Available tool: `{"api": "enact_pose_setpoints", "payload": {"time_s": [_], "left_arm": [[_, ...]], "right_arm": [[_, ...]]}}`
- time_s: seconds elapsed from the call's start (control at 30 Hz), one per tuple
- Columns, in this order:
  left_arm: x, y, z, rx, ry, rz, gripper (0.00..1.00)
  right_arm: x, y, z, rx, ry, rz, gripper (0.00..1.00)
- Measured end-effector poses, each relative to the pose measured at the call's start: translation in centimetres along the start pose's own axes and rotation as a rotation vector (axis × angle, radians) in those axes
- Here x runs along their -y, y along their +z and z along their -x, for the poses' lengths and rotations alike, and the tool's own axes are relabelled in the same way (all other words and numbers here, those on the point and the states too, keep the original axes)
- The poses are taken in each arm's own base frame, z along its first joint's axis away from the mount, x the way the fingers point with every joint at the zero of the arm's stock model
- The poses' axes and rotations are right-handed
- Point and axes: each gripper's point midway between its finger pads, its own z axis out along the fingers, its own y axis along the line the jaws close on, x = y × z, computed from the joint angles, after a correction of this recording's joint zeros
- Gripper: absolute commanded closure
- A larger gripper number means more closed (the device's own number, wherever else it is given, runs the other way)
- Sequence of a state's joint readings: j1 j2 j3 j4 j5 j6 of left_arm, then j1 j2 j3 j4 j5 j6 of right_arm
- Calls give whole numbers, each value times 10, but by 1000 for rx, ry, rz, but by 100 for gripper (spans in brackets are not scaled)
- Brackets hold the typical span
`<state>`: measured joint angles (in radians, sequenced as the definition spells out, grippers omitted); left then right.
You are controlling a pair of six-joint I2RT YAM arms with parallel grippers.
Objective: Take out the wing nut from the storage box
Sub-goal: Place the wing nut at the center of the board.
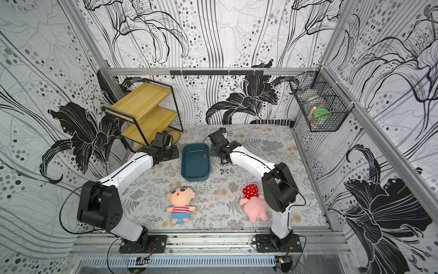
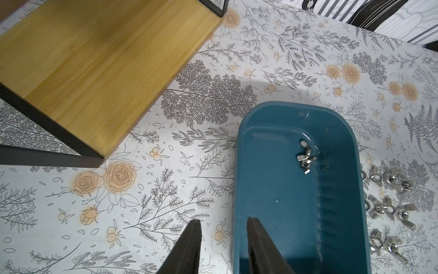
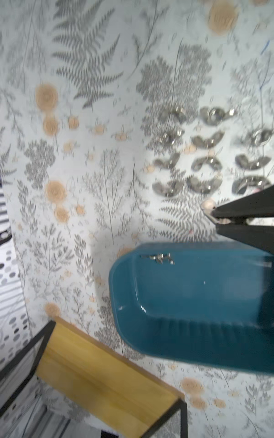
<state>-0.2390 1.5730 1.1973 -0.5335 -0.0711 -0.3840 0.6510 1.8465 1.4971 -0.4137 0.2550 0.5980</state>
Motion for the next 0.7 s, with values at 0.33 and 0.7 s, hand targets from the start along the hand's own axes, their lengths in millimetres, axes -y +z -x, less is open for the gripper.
{"api": "enact_pose_setpoints", "payload": {"time_s": [0.33,0.7], "left_arm": [[16,-4,17,30,9,-26,61],[30,-2,20,26,28,-37,61]], "right_arm": [[79,-9,-52,-89,5,-114,100],[103,4,-86,-172,0,-161,100]]}}
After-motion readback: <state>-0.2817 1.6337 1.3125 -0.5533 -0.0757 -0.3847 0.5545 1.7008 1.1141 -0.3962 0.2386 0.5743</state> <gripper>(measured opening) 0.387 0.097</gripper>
